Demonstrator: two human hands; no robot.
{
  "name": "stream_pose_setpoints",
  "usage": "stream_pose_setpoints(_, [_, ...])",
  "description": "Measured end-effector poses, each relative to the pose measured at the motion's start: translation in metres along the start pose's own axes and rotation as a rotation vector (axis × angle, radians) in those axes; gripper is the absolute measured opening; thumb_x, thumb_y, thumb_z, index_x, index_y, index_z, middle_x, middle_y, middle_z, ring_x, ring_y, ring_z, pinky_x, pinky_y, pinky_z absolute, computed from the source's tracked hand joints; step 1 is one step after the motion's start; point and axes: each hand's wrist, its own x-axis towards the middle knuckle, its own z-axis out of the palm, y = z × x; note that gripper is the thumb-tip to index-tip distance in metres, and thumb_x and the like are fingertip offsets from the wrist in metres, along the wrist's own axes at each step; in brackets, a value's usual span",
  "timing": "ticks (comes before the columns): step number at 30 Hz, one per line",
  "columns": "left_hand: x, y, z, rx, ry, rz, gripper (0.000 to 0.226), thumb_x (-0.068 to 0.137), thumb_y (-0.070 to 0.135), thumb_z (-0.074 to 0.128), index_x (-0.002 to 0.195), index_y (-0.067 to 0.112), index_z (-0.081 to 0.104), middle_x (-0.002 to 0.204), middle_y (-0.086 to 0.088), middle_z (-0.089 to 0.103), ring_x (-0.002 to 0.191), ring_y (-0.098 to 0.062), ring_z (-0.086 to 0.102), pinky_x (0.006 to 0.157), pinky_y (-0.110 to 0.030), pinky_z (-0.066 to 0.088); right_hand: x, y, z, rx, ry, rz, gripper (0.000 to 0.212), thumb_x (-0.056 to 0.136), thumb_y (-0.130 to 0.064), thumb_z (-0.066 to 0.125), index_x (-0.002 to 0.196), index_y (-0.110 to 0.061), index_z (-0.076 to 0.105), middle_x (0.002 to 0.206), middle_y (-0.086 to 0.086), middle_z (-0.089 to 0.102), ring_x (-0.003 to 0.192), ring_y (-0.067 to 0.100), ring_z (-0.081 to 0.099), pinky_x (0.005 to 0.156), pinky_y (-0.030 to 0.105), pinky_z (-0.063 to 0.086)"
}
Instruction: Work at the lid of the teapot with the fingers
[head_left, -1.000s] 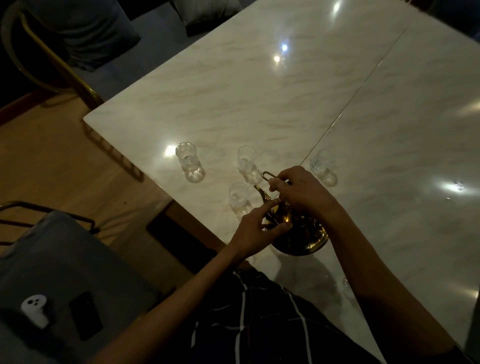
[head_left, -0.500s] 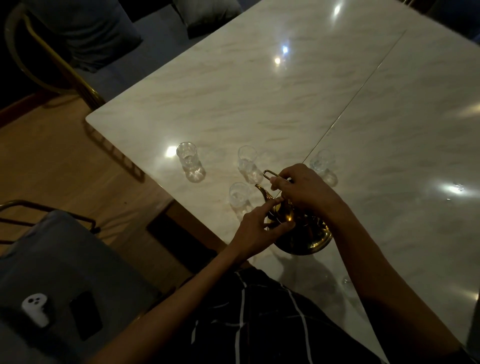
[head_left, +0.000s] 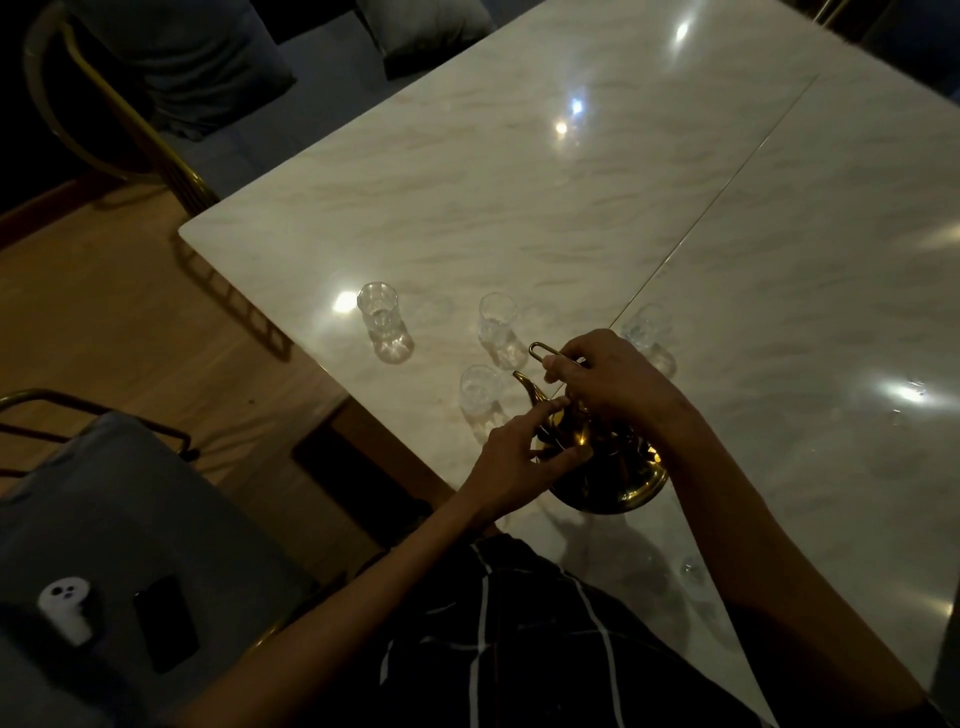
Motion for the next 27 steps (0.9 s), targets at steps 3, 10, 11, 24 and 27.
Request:
stream_pose_setpoints(3, [0.0002,0.0003,0.0007,0.002,-0.007,0.007,0.064,0.093,0.037,0.075,0.151,0.031,0.049,0.14,0.0,0.065,0.115,0.002,0.059,0.085,-0.004,0.049,0.0006,0.0005,-0.0015,-0.006,0.012,-0.006,0.029,0.098,-0.035,0.056,0.091,-0.015,0.076,0.08,-0.003,0.066,0.071,0.008,0.064,0.065,0.026,0.051])
stream_pose_setpoints(10, [0.0005,0.0028,0.0002,0.008,-0.009,0.019,0.064,0.093,0.04,0.074,0.151,0.032,0.048,0.14,0.002,0.064,0.11,0.011,0.059,0.086,-0.007,0.049,0.0001,0.0013,-0.0039,0.0,0.005,-0.02,0.03,0.098,-0.037,0.056,0.089,-0.015,0.075,0.079,-0.001,0.068,0.072,0.01,0.066,0.067,0.029,0.052])
stream_pose_setpoints(11, [0.0005,0.0026,0.0001,0.009,-0.01,0.023,0.064,0.093,0.041,0.074,0.151,0.032,0.048,0.14,0.001,0.064,0.114,0.005,0.061,0.087,-0.007,0.05,-0.0001,0.0016,-0.0041,0.001,0.004,-0.021,0.03,0.098,-0.037,0.056,0.089,-0.016,0.075,0.078,-0.002,0.067,0.072,0.009,0.066,0.067,0.028,0.052])
stream_pose_setpoints(24, [0.0023,0.0054,-0.0009,-0.001,-0.01,0.02,0.064,0.093,0.041,0.074,0.151,0.03,0.049,0.137,0.003,0.067,0.12,-0.002,0.064,0.089,-0.009,0.052,0.0045,0.003,-0.0046,0.005,-0.005,-0.022,0.029,0.097,-0.039,0.056,0.089,-0.018,0.075,0.084,-0.001,0.068,0.076,0.012,0.067,0.072,0.032,0.055])
stream_pose_setpoints(27, [0.0035,0.0036,-0.0005,-0.001,-0.015,0.015,0.065,0.092,0.046,0.073,0.151,0.033,0.048,0.137,0.003,0.066,0.121,-0.004,0.064,0.092,-0.014,0.052,0.0053,0.0025,-0.0048,0.003,-0.01,-0.024,0.029,0.097,-0.038,0.056,0.09,-0.017,0.075,0.084,-0.001,0.068,0.076,0.012,0.067,0.073,0.033,0.055])
